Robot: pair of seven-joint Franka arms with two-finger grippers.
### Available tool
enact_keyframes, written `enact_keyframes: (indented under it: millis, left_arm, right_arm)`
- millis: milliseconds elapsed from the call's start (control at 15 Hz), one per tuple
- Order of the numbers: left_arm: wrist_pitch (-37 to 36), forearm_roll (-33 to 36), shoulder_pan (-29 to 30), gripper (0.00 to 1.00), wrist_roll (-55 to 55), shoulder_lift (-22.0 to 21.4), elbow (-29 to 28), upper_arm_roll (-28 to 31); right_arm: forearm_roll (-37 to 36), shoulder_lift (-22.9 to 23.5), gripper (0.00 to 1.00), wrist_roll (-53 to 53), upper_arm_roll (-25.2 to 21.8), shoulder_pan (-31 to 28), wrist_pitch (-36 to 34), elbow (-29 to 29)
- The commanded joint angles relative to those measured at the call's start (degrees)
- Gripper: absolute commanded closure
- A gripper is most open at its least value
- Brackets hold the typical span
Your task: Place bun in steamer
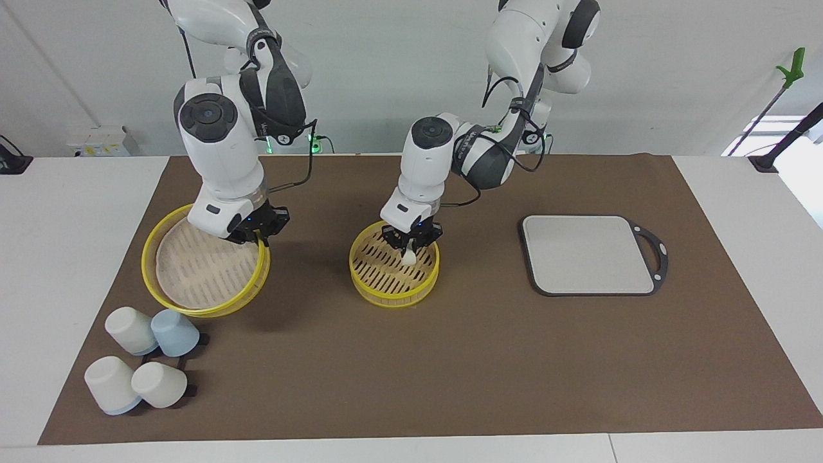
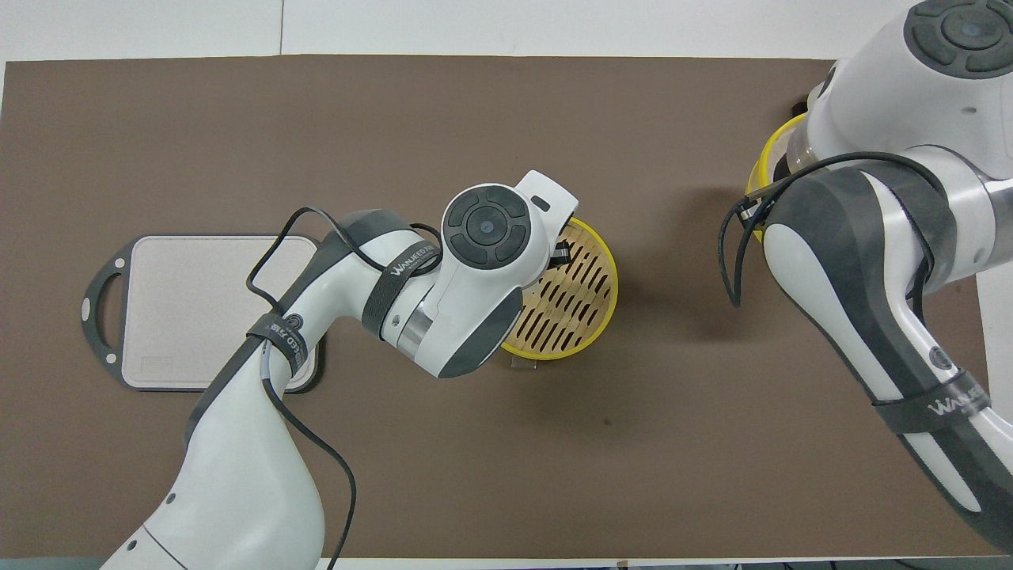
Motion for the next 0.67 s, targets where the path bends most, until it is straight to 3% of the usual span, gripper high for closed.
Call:
enact_keyframes:
  millis: [0, 133, 200, 267, 467, 600]
  left_arm:
    - [1.6, 1.9, -0.6, 0.78, -1.2, 1.0, 0.1, 0.8]
    - [2.3, 2.3, -0.7, 0.71, -1.2, 1.1, -0.9, 0.8]
    - [3.4, 2.3, -0.9, 0.6, -1.3, 1.0, -1.6, 0.8]
    - [3.7, 2.3, -1.1, 0.39, -1.4, 1.0, -2.0, 0.8]
    - [3.2, 2.3, -1.3, 0.12, -2.3, 0.9, -2.1, 0.8]
    - [2.8, 2.3, -1.3, 0.07, -2.4, 0.8, -2.0, 0.8]
  right_arm:
    - [0.7, -1.7, 1.0, -0.6, 0.2, -0.4, 0.1, -1.4]
    - [0.7, -1.7, 1.0, -0.6, 0.2, -0.3, 0.2, -1.3]
    - [0.7, -1.7, 1.0, -0.6, 0.2, -0.2, 0.2, -1.4]
    - [0.7, -1.7, 1.0, -0.5, 0.2, -0.2, 0.3, -1.4]
    - [0.7, -1.7, 1.0, -0.5, 0.2, -0.1, 1.2, -1.7]
    - [0.8, -1.8, 1.0, -0.5, 0.3, 0.0, 3.7, -2.6]
